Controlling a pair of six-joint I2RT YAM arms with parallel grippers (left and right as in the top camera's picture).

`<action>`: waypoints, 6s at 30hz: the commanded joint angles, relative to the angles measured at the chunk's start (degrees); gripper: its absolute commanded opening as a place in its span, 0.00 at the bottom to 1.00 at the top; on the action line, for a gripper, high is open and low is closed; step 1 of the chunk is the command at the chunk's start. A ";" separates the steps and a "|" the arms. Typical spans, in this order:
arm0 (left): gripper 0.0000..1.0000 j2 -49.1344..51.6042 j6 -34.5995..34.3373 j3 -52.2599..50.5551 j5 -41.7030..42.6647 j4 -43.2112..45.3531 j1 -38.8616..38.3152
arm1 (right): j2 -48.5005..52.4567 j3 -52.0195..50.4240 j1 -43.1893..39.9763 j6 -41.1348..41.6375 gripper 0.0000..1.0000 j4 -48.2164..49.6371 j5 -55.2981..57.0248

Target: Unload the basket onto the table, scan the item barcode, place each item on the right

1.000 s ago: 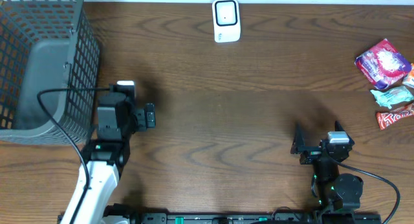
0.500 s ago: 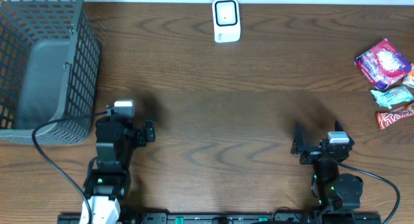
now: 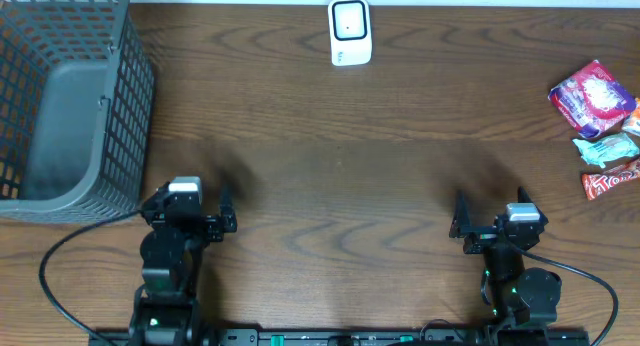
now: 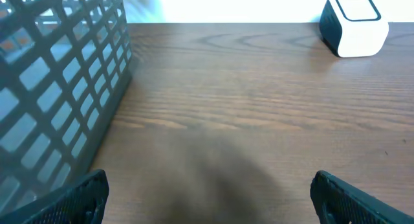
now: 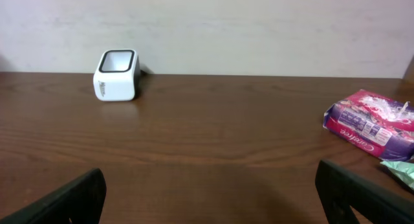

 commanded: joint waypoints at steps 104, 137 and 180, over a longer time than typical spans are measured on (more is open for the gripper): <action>0.99 -24.87 -4.02 -7.17 0.98 -8.15 -2.08 | -0.39 -0.13 -0.39 0.79 0.99 -0.22 0.50; 0.99 -24.90 -4.00 -7.17 0.98 -7.98 -2.08 | -0.39 -0.13 -0.39 0.79 0.99 -0.22 0.48; 0.99 -24.92 -3.96 -7.17 -1.18 -8.22 -1.49 | -0.39 -0.13 -0.39 0.79 0.99 -0.22 0.48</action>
